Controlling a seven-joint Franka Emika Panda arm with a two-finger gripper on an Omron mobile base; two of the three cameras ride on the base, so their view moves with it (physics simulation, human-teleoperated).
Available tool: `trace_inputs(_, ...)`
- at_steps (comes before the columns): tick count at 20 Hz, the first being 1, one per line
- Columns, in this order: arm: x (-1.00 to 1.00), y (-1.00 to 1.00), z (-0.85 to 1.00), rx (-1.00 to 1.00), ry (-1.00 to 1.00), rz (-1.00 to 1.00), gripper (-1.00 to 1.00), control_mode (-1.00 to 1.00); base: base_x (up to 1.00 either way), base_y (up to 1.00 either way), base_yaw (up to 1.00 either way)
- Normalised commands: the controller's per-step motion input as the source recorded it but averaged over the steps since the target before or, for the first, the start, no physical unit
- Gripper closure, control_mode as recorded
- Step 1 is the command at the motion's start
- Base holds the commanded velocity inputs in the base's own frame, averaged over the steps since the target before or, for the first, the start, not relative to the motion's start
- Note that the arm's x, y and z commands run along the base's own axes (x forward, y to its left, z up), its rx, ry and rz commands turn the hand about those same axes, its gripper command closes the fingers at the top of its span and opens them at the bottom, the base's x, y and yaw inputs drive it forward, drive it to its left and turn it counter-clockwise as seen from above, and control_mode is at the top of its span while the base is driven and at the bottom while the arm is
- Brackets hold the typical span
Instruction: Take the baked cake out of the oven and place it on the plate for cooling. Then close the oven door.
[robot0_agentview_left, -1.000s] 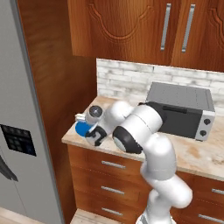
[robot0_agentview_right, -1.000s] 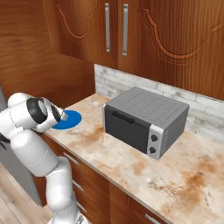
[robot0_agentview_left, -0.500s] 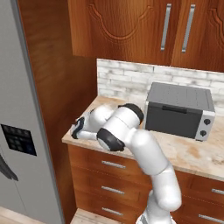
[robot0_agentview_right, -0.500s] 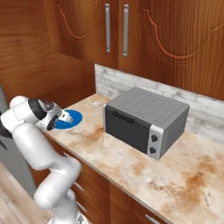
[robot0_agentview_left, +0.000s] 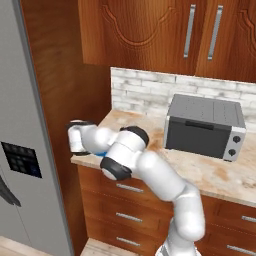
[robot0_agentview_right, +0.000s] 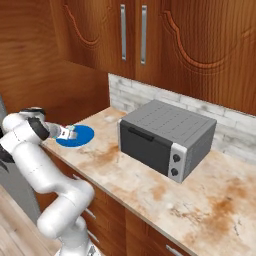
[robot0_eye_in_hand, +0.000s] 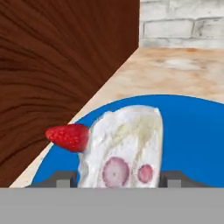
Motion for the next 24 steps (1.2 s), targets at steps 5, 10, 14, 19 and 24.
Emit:
trace_inputs(5, -0.15, -0.18, 0.67, 0.2, 0.0, 0.1, -1.0, -1.0, 0.0, 0.0, 0.0)
trace_inputs(10, -0.56, -0.48, 0.63, 0.27, -0.01, 0.16, -1.0, -1.0, 0.0, 0.0, 0.0)
trace_inputs(14, -1.0, -0.66, 0.3, 0.2, -0.11, 0.04, -1.0, -1.0, 0.0, 0.0, 0.0)
trace_inputs(19, -1.0, -0.79, 0.4, 0.27, -0.12, 0.0, -1.0, -1.0, 0.0, 0.0, 0.0)
trace_inputs(24, -1.0, -0.34, 0.06, 0.12, -0.16, -0.05, -1.0, -1.0, 0.0, 0.0, 0.0)
